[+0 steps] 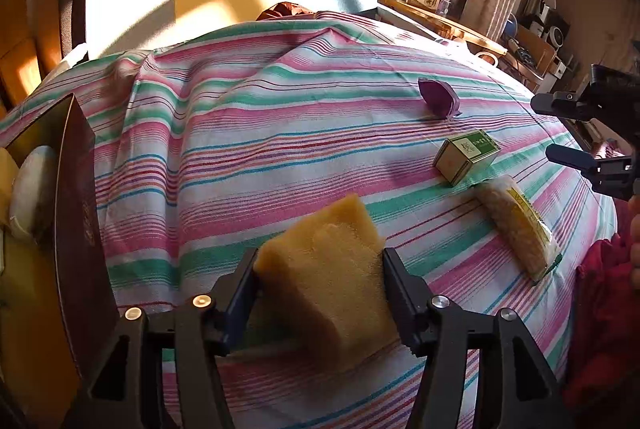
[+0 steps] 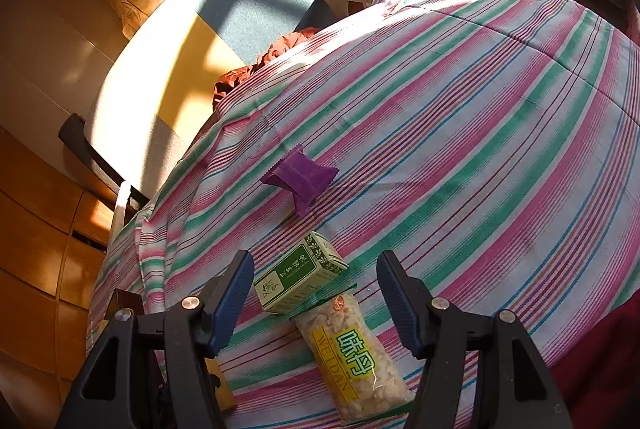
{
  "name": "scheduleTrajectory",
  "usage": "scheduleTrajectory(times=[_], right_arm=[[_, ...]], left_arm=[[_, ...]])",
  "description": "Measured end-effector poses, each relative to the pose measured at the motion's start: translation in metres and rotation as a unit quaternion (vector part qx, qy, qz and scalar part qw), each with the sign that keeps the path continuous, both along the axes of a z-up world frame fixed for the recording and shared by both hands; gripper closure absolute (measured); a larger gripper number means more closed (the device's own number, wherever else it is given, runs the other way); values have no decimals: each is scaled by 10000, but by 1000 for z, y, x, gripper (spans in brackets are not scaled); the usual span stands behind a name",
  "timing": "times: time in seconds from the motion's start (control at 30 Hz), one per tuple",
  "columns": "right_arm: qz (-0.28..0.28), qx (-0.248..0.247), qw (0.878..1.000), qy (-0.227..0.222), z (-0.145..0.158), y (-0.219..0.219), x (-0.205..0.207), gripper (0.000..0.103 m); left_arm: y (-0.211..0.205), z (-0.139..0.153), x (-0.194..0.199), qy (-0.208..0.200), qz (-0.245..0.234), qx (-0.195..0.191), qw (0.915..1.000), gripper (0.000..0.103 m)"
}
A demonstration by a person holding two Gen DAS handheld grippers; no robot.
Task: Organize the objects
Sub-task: 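Grasp the yellow sponge with the left tool while the right tool grasps the purple packet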
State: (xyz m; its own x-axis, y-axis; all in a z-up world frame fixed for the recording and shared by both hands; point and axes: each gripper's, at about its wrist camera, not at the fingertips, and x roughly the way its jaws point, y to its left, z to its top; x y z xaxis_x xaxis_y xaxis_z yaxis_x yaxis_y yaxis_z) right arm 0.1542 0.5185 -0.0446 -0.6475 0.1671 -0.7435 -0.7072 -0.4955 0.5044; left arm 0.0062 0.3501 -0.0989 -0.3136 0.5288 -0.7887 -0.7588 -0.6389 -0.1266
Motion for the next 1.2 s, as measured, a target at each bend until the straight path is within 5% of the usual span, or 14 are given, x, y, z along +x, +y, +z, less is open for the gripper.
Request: scheduleTrajectory(times=[0.57,0.87,1.2], right_arm=[[950,97,9925,-767,-6,-2,-48,38],[1550,912,9691,-1690,-21,41,-114,38],[1996,993,9505,-2166,-50,62,-162,45]], left_arm=[[3,-5,6,304,-86,89,9995,38],[2,-6,4,278,-93,183,9994,36],[2,-8,5,279,-122,197,9993,34]])
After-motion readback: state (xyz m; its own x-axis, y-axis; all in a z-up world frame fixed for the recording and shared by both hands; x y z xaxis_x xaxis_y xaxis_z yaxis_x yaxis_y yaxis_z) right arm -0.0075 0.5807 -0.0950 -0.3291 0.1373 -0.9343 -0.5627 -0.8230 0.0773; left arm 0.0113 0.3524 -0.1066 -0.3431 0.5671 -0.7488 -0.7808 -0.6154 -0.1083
